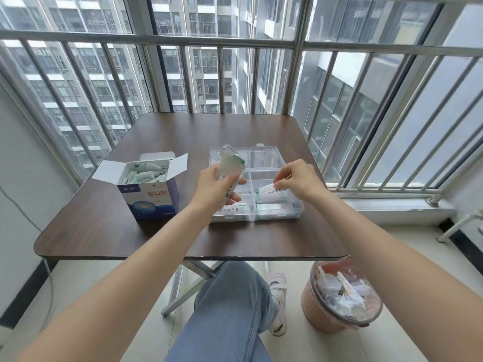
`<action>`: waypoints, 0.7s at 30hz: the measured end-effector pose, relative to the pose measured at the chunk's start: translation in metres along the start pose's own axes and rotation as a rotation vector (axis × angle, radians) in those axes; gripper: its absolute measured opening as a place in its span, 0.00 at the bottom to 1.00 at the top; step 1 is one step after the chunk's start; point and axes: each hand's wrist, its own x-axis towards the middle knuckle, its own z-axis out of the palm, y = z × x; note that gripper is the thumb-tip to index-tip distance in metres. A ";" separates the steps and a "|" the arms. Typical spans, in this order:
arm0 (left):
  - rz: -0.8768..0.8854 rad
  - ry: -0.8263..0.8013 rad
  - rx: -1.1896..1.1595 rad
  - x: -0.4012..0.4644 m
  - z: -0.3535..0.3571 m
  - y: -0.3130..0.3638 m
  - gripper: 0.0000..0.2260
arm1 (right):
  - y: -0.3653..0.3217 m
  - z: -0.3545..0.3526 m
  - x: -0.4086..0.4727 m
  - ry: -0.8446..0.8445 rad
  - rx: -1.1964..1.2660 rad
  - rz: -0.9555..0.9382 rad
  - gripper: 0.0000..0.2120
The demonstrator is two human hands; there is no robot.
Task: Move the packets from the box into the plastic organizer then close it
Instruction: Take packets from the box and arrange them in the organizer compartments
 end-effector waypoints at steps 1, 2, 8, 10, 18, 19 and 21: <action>-0.002 -0.005 0.000 0.000 0.000 0.000 0.10 | -0.002 0.002 -0.001 -0.024 -0.055 -0.026 0.04; -0.003 -0.010 0.000 0.001 0.000 0.000 0.10 | -0.004 0.005 -0.001 -0.049 -0.101 -0.047 0.05; -0.013 -0.042 -0.012 0.003 0.000 -0.001 0.07 | -0.007 0.018 -0.006 -0.094 -0.309 -0.079 0.19; -0.009 -0.055 -0.018 0.002 0.000 0.000 0.08 | -0.008 0.020 -0.008 -0.105 -0.353 -0.083 0.24; 0.005 -0.098 -0.005 -0.003 0.001 0.004 0.09 | -0.035 0.007 -0.022 -0.077 0.557 -0.019 0.15; 0.011 -0.122 -0.007 -0.005 0.002 0.006 0.08 | -0.038 0.006 -0.023 -0.099 0.594 -0.042 0.12; 0.031 -0.163 -0.006 -0.007 0.005 0.009 0.07 | -0.041 0.008 -0.025 -0.084 0.585 -0.085 0.04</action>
